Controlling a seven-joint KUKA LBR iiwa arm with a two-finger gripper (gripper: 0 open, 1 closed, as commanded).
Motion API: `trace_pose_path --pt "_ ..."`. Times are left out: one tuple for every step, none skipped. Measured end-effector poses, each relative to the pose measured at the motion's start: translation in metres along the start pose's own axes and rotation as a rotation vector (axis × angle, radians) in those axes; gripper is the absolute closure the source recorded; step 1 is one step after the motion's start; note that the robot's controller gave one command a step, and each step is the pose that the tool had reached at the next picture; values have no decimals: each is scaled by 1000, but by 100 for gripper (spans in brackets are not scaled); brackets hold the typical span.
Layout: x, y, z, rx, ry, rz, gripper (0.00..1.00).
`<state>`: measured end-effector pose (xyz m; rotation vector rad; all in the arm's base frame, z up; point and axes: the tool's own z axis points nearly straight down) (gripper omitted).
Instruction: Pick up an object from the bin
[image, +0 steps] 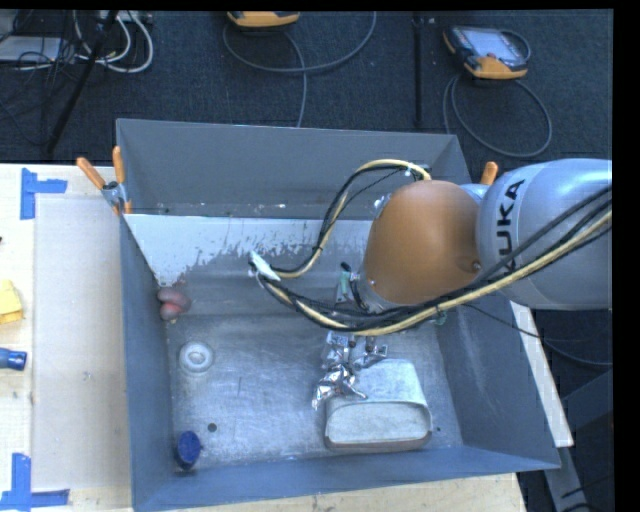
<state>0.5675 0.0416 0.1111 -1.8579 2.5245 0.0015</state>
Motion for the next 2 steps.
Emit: trace_pose_path --pt "0 0 -65 1 3 46 100" --pt "-5 -4 -130 3 2 -3 100"
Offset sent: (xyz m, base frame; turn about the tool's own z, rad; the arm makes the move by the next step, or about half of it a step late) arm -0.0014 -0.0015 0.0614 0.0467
